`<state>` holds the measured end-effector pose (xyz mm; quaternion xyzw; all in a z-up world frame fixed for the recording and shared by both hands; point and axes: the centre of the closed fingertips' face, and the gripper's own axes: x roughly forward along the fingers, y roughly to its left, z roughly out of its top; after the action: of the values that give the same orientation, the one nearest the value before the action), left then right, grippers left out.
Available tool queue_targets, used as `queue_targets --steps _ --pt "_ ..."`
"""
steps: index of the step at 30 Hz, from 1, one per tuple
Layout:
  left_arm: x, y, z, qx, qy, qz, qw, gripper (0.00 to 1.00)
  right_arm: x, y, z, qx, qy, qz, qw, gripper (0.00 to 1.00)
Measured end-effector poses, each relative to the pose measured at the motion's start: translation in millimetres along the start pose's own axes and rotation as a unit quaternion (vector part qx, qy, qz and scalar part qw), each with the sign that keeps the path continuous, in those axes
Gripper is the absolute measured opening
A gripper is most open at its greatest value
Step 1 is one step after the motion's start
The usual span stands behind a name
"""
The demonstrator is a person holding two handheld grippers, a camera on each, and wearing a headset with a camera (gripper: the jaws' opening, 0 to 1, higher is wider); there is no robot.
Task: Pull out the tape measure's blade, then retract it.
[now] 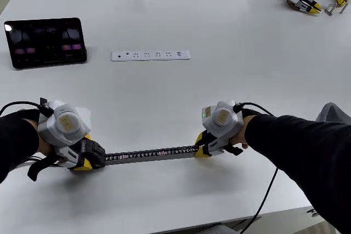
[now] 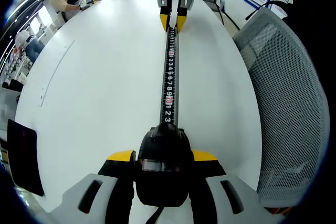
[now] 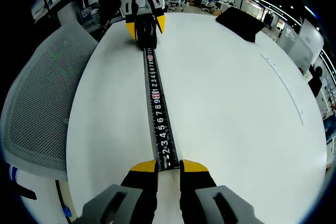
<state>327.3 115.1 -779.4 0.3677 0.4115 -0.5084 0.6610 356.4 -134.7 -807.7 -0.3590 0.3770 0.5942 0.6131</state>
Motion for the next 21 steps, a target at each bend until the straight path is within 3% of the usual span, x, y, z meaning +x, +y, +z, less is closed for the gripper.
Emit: queue_targets --steps 12,17,21 --pt "-13.7 -1.5 -0.7 -0.016 -0.005 0.008 0.9998 0.34 -11.3 2.9 -1.2 0.004 -0.024 -0.010 0.9997 0.14" --pt "-21.8 0.6 -9.1 -0.045 -0.008 0.015 0.9988 0.39 -19.4 1.3 1.8 0.007 -0.041 -0.024 0.9988 0.18" --pt "-29.3 -1.9 -14.2 -0.085 -0.031 0.014 0.9959 0.42 -26.4 3.8 3.9 0.015 -0.051 -0.032 0.9980 0.21"
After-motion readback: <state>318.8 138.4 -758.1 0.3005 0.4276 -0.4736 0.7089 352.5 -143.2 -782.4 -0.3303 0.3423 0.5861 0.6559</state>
